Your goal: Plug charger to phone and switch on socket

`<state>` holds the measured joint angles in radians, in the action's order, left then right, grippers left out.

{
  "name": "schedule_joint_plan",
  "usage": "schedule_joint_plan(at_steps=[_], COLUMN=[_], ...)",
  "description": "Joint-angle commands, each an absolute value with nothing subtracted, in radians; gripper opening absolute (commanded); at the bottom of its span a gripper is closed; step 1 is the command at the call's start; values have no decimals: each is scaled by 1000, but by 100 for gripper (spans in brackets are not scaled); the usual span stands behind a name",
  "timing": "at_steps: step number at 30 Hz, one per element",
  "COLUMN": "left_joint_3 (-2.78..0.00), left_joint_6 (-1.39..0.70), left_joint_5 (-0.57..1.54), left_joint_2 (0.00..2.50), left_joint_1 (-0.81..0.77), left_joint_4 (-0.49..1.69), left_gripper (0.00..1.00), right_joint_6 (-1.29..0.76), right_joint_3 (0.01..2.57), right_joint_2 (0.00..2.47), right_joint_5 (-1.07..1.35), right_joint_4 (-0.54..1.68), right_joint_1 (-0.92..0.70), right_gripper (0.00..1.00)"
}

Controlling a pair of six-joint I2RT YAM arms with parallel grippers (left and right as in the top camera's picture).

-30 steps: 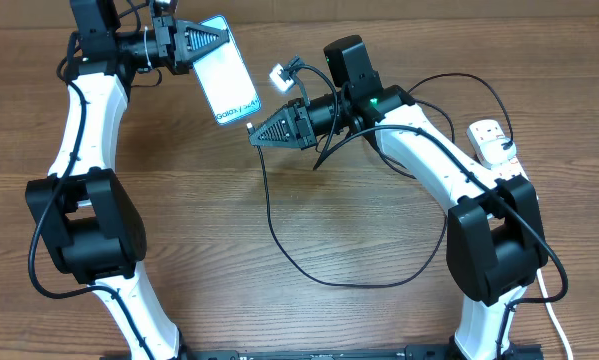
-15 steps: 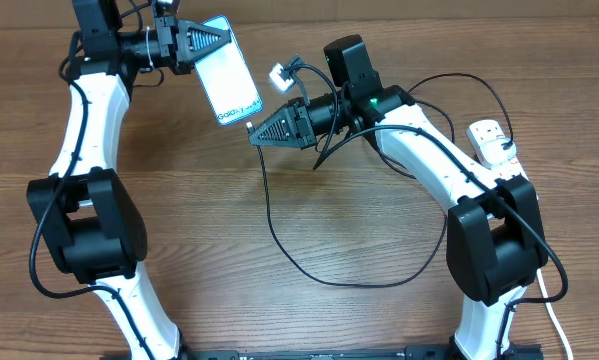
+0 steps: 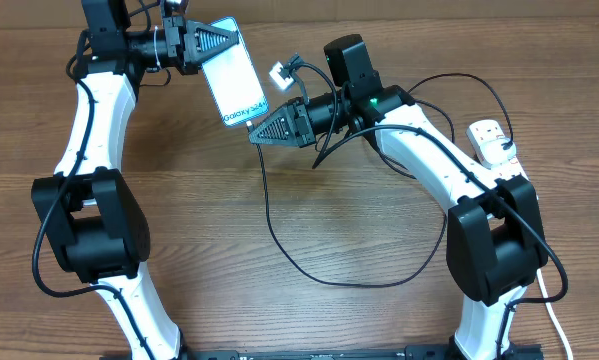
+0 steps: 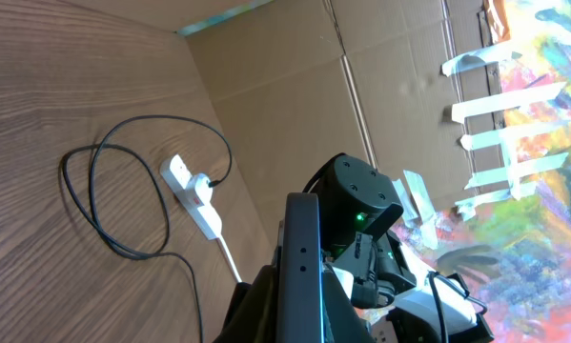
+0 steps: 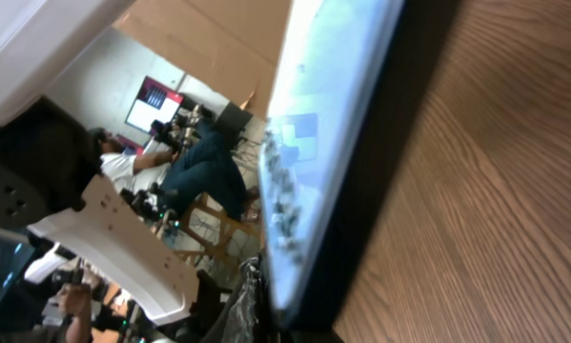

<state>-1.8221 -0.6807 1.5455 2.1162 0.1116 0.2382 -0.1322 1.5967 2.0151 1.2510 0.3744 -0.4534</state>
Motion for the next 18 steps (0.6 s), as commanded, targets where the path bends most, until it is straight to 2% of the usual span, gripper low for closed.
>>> schedule_joint_plan(at_steps=[1, 18], left_joint_3=[-1835, -1835], left_joint_6=[-696, -695], left_joint_5=[1580, 1580], left_joint_2=[2106, 2106], left_joint_1=[110, 110], left_joint_4=[228, 204], left_gripper=[4, 4], right_joint_6=[-157, -149], right_joint_3=[1618, 1618], right_joint_2=[1992, 1992], right_joint_5=[1232, 1236], right_joint_4=[367, 360], right_joint_1=[-455, -455], right_gripper=[4, 4])
